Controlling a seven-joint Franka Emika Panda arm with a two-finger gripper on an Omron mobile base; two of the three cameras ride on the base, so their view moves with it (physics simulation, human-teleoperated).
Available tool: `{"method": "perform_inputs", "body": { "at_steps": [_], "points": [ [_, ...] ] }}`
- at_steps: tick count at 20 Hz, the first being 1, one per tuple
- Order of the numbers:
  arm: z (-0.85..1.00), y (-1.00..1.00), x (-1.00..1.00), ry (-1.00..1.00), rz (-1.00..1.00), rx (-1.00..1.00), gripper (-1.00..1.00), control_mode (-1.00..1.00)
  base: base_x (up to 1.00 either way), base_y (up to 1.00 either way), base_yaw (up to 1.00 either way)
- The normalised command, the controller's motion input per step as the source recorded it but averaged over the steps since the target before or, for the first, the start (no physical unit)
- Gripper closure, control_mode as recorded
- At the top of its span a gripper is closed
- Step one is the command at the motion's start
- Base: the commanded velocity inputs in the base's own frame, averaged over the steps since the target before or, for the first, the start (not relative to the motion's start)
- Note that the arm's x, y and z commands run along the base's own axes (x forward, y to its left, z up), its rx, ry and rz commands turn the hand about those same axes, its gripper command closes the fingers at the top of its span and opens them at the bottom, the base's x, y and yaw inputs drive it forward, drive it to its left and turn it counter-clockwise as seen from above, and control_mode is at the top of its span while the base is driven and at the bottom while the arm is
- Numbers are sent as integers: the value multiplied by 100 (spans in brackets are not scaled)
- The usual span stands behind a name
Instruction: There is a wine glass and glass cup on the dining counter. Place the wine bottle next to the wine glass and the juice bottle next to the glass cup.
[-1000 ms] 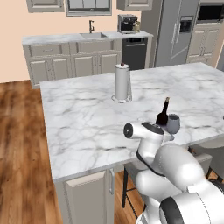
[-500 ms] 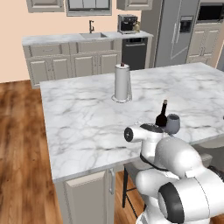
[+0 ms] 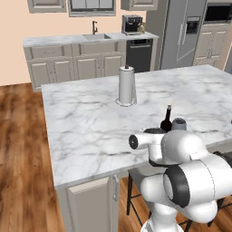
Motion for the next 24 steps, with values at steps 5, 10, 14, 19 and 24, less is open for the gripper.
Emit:
{"method": "perform_inputs", "body": {
  "at_steps": [5, 10, 14, 19, 24],
  "points": [
    [-17, -1, 23, 0, 2, 0, 100, -100, 0, 0, 0],
    [-12, 0, 24, -1, 3, 0, 100, -100, 0, 0, 0],
    [-14, -2, 10, -1, 2, 0, 100, -100, 0, 0, 0],
    [-19, -5, 0, -3, 1, 0, 100, -100, 0, 0, 0],
    [-24, -1, 0, -3, 0, 0, 100, -100, 0, 0, 0]
  ]
}}
